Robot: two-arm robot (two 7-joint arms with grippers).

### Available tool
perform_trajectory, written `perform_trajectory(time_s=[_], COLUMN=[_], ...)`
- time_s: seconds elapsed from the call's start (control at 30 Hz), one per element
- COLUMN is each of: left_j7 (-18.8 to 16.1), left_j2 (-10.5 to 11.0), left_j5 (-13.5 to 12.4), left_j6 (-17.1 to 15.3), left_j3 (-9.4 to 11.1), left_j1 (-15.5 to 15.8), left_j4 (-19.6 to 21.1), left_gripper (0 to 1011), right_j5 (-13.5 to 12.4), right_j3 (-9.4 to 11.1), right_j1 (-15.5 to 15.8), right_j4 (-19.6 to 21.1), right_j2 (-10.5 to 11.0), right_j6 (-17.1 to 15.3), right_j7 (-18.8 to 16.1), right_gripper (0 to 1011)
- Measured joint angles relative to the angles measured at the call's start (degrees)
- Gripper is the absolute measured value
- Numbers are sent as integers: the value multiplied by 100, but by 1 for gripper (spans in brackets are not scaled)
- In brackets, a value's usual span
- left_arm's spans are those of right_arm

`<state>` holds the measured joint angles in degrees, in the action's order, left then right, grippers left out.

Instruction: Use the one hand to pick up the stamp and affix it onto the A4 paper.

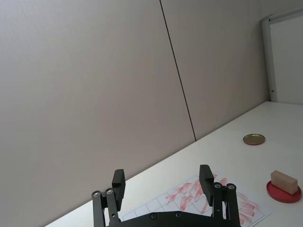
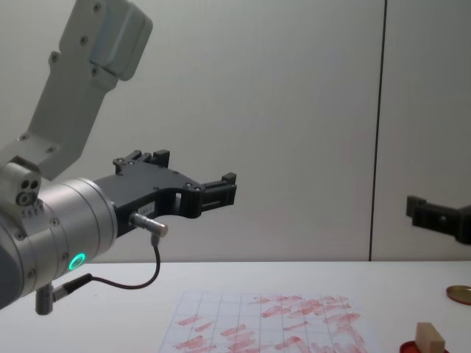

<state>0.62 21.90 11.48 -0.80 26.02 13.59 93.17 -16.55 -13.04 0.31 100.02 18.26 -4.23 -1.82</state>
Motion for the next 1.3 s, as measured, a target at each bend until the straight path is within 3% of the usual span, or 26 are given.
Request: perform_trajectory(time_s=[0.27, 0.6, 0.97, 1.3], left_j7=[0, 0, 0, 0], left_j2=[0, 0, 0, 0], left_j5=[0, 0, 0, 0], left_j6=[0, 0, 0, 0], left_j3=[0, 0, 0, 0], left_j1=[0, 0, 0, 0], left_j4=[0, 0, 0, 0], left_gripper=[993, 993, 993, 993], right_j5=[-57, -149, -209, -245], right_j3=[3, 71, 107, 89], right_j1=[-125, -518, -989, -1290], right_j4=[-300, -1105, -1995, -2509], right_j2=[-130, -341, -551, -710], right_j6=[-272, -540, -666, -728], right_j7=[261, 534, 611, 569], right_gripper=[1001, 1001, 1001, 1001])
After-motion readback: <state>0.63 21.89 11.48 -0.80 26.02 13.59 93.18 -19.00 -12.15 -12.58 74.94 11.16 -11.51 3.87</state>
